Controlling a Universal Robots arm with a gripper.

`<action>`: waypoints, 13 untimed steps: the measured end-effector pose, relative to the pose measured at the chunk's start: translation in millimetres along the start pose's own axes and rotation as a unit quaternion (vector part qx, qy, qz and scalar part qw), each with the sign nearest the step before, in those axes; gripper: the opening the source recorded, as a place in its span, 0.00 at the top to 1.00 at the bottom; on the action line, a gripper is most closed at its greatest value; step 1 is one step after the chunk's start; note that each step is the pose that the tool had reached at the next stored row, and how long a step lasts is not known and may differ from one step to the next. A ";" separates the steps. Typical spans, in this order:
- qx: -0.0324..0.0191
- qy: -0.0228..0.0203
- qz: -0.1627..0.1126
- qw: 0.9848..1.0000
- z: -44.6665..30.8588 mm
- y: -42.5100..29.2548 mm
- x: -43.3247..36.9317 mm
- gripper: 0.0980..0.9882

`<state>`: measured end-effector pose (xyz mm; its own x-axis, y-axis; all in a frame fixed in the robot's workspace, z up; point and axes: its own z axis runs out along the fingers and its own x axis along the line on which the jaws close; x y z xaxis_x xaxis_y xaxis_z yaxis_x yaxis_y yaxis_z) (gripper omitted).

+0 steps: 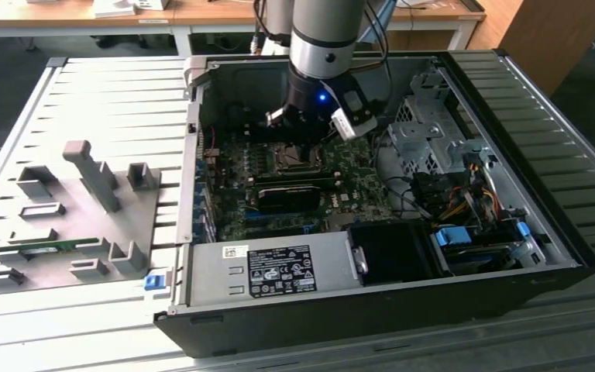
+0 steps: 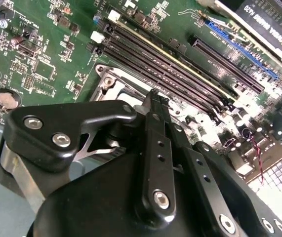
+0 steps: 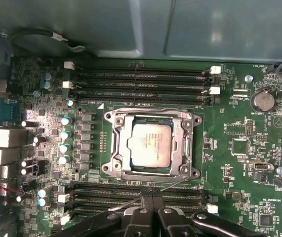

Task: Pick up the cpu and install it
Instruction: 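Install the second cpu locking lever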

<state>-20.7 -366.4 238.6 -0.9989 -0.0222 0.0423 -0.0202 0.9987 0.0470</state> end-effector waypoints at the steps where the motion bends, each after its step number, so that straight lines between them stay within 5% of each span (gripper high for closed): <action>1: 0.000 0.000 0.000 1.000 0.6 -0.4 0.0 0.99; 7: -0.010 0.000 0.000 1.000 4.2 -1.6 0.8 0.99; 13: -0.012 0.000 -0.001 1.000 7.4 -2.8 10.5 0.99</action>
<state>-31.4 -369.0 231.5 -0.9989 -0.0231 0.0419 -0.0201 0.9973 0.0709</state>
